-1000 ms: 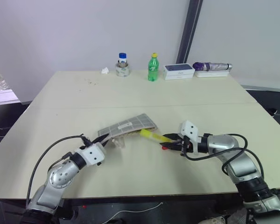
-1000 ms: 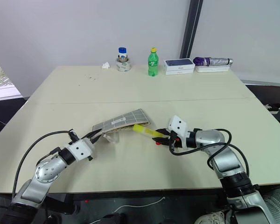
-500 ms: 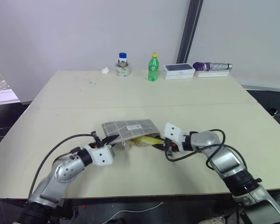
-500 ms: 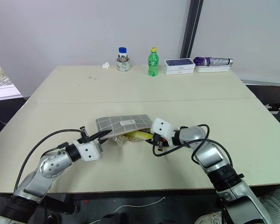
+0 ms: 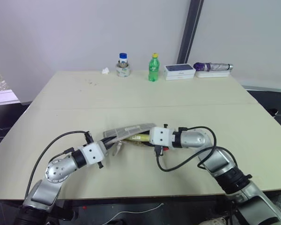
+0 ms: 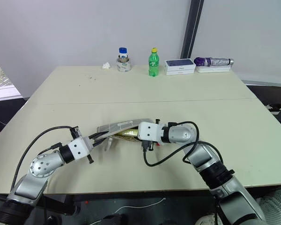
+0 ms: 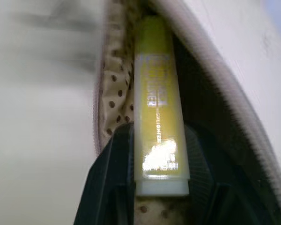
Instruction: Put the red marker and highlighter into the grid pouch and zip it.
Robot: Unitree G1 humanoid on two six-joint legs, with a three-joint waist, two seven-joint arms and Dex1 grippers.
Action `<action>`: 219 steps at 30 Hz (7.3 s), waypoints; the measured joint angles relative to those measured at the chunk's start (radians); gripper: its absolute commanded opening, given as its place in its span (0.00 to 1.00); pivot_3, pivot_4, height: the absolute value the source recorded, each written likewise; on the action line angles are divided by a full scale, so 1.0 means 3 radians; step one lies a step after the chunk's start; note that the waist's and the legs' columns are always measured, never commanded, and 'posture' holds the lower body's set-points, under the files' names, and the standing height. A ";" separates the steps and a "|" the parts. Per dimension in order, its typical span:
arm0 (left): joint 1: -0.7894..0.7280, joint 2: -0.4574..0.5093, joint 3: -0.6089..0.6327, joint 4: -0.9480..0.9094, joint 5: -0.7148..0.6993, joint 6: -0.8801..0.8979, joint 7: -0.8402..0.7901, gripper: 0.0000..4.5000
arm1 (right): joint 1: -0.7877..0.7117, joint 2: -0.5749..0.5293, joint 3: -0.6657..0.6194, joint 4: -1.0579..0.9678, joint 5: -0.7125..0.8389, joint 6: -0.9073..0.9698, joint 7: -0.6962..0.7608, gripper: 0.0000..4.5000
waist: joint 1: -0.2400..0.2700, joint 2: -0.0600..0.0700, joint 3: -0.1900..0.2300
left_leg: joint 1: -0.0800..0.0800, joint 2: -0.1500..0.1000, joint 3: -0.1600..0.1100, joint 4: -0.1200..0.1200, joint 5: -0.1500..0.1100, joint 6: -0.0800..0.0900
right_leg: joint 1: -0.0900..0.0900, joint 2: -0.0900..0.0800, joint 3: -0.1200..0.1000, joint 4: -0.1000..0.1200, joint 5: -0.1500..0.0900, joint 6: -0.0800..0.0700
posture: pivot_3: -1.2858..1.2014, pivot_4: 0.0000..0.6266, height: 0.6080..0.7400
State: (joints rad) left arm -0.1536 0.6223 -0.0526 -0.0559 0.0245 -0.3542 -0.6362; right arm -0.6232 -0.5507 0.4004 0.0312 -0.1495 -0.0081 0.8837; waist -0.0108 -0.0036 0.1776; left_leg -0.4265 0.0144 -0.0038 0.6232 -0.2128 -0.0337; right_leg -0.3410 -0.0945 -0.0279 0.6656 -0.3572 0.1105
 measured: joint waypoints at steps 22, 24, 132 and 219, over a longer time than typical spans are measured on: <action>0.0000 -0.0026 0.0045 0.0059 0.0027 -0.0015 0.0082 0.00 | 0.0561 -0.0531 -0.0832 -0.0593 0.1282 0.0336 0.0753 0.99 | 0.0006 -0.0001 0.0000 | 0.0001 0.0003 -0.0002 0.0003 0.0000 0.0001 | 0.0006 0.0000 -0.0001 -0.0001 0.0000 0.0000 | 0.52 0.24 1.00; 0.0014 -0.0026 0.0064 0.0076 0.0031 -0.0015 0.0101 0.00 | 0.0666 -0.0564 -0.1001 -0.0641 0.1446 0.0460 0.0748 0.99 | 0.0011 -0.0001 0.0000 | 0.0001 0.0003 -0.0002 0.0005 -0.0001 0.0001 | 0.0007 0.0000 -0.0001 -0.0001 0.0000 0.0000 | 0.52 0.24 1.00; -0.0263 -0.0190 -0.0256 -0.0077 0.0108 0.0427 -0.0160 0.00 | 0.0085 -0.0134 -0.0184 -0.0557 0.0286 0.0759 0.0311 0.98 | 0.0062 0.0003 0.0003 | -0.0002 0.0001 -0.0003 0.0015 -0.0002 0.0003 | 0.0005 0.0004 0.0000 0.0002 0.0000 0.0001 | 0.52 0.24 1.00; 0.0713 0.0094 0.0279 -0.0319 -0.1166 0.1107 -0.0753 1.00 | 0.1148 -0.0506 -0.1627 0.0235 0.2088 0.1058 0.0827 0.98 | 0.0060 0.0003 0.0004 | 0.0001 0.0007 -0.0003 0.0013 -0.0004 0.0006 | 0.0012 -0.0001 0.0002 -0.0002 0.0000 0.0000 | 0.52 0.24 1.00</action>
State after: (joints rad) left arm 0.0604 0.6506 0.0310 -0.1515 -0.3254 -0.0222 -0.8622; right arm -0.2789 -0.7026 -0.0877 0.1016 0.4770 0.3094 1.1319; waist 0.0071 -0.0028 0.1786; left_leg -0.4261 0.0164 -0.0047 0.6271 -0.2140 -0.0318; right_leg -0.3375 -0.0947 -0.0274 0.6650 -0.3571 0.1105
